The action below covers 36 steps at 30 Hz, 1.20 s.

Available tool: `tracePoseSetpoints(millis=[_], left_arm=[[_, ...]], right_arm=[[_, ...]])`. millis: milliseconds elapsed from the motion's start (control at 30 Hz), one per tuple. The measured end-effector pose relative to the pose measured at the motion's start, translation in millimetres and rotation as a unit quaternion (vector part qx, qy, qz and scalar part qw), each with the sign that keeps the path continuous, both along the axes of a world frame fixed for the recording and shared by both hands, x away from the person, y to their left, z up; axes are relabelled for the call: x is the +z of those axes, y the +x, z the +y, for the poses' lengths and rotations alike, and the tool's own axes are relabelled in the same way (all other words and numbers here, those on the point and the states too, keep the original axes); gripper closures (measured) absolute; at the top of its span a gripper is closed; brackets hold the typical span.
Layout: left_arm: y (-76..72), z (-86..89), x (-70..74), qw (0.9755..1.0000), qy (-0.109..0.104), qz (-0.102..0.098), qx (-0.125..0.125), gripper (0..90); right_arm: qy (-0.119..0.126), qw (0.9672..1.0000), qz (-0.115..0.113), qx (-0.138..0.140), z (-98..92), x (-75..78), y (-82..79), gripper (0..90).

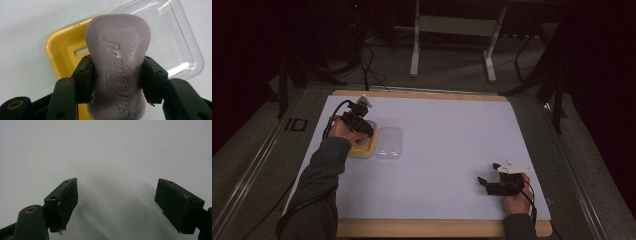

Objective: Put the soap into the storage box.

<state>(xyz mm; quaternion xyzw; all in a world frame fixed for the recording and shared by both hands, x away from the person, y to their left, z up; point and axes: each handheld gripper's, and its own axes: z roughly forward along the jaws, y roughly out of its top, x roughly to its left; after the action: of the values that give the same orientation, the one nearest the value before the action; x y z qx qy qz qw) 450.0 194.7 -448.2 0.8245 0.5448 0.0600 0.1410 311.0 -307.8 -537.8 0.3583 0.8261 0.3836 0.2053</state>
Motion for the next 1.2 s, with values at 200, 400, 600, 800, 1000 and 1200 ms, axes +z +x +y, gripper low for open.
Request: tracePoseSetpoints(millis=[200, 400, 600, 800, 1000, 1200], left_arm=[[0.6, 0.5, -1.6, 1.0, -0.001, 0.0, 0.009, 49.8], [1.4, 1.1, -3.7, 0.9997, -0.008, 0.0, 0.022, 49.8], [1.3, 1.1, -4.9, 0.9994, -0.011, 0.003, 0.031, 49.8], [1.2, 2.7, -6.7, 0.9989, -0.009, 0.006, 0.046, 49.8], [1.3, 3.1, -8.3, 0.9985, -0.009, 0.009, 0.054, 49.8], [1.5, 3.4, -9.7, 0.998, -0.008, 0.012, 0.061, 49.8]], right_arm=[[0.0, 1.0, -0.001, 0.001, -0.1, 0.0, 0.1, 18.5], [-0.001, 1.0, -0.001, 0.001, 0.0, 0.0, 0.1, 18.5], [-0.001, 1.0, -0.001, 0.001, 0.2, 0.0, 0.1, 18.5], [-0.002, 1.0, -0.001, 0.001, 0.2, 0.0, 0.1, 18.5], [-0.002, 1.0, -0.001, 0.001, 0.3, -0.1, 0.1, 18.5], [-0.002, 1.0, 0.0, 0.001, 0.5, -0.1, 0.0, 18.5]])
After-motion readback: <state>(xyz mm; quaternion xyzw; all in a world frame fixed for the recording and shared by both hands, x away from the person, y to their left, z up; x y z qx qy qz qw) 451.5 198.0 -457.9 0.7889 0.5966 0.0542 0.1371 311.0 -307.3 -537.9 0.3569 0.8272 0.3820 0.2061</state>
